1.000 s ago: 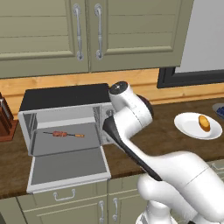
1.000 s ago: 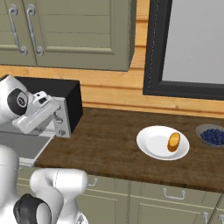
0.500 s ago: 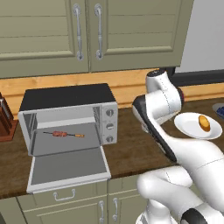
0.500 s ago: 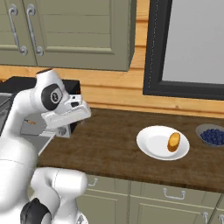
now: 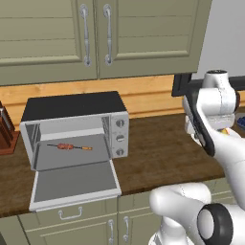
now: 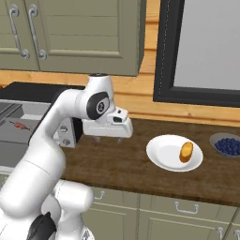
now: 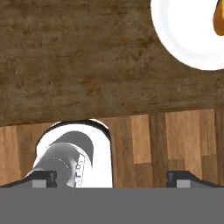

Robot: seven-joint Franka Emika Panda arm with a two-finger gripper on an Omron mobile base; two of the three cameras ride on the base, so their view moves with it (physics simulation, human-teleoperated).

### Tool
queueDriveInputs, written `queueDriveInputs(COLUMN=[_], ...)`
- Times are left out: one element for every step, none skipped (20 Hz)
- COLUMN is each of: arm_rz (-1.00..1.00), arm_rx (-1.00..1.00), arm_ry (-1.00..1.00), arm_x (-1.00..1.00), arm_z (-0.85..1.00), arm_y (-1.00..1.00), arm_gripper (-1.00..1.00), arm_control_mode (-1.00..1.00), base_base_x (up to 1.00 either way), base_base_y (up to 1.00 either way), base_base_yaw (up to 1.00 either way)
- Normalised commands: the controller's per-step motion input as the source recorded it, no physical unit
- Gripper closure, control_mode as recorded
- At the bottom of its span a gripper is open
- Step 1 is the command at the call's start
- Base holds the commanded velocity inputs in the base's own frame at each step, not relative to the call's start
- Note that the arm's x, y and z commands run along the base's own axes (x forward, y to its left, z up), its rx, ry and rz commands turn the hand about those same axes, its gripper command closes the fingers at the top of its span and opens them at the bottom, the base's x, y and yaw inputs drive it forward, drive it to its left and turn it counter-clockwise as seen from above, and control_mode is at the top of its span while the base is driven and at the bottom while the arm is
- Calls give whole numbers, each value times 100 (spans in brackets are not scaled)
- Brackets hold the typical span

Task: Pick up the kebab skewer and baguette bread, and place them inside the toaster oven. Close the toaster oven door and start by setting the timer.

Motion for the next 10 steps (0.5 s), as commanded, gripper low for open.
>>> queueDriveInputs(arm_rz=[-31,-29,-28,-25,-23,-19,-17,-13,-12,-8], arm_rx=[5,3,1,0,0,0,0,0,0,0], arm_ry=[-4,-4,-5,-5,-4,0,0,0,0,0], arm_x=[0,0,0,0,0,17,31,33,29,14], arm_z=[0,0,0,0,0,0,0,0,0,-6], arm_y=[-100,-100,-100,-100,-100,-100,-100,-100,-100,-100], arm_gripper=[-100,-100,-100,-100,-100,-100,-100,-100,-100,-100], arm_control_mode=[-100,-100,-100,-100,-100,-100,-100,-100,-100,-100], base_base_x=[0,0,0,0,0,0,0,0,0,0], base_base_y=[0,0,0,0,0,0,0,0,0,0], base_base_yaw=[0,0,0,0,0,0,0,0,0,0])
